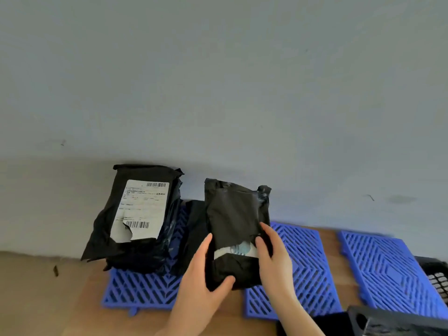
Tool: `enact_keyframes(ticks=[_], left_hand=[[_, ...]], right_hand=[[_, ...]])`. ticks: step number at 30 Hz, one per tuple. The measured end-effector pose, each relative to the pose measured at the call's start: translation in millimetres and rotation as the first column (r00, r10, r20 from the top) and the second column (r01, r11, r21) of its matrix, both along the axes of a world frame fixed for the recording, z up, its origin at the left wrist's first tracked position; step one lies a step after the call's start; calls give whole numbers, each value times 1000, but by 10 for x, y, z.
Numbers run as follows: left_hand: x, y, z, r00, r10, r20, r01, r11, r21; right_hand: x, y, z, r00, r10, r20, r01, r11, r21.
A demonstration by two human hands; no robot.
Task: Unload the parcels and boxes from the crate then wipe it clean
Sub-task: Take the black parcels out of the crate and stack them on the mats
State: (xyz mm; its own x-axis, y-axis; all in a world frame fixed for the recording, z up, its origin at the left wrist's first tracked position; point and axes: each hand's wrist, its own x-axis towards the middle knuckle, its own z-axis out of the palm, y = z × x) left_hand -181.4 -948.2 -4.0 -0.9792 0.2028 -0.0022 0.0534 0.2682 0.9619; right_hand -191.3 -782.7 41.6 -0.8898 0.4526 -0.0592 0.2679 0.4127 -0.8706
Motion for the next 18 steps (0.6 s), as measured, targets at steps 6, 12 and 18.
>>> enact_keyframes(ticks=[6, 12, 18], left_hand=[[-135, -308, -454, 993, -17, 114, 39, 981, -189], [-223, -459, -740, 990, -6, 141, 52, 946, -320], [-309, -413, -824, 989, -149, -26, 118, 871, -477]], right_hand=[[-10, -289, -567, 900, 365, 237, -368, 929, -36], [-43, -325, -908, 869, 441, 222, -439, 896, -64], [-73, -334, -1181, 832, 469, 296, -536, 818, 211]])
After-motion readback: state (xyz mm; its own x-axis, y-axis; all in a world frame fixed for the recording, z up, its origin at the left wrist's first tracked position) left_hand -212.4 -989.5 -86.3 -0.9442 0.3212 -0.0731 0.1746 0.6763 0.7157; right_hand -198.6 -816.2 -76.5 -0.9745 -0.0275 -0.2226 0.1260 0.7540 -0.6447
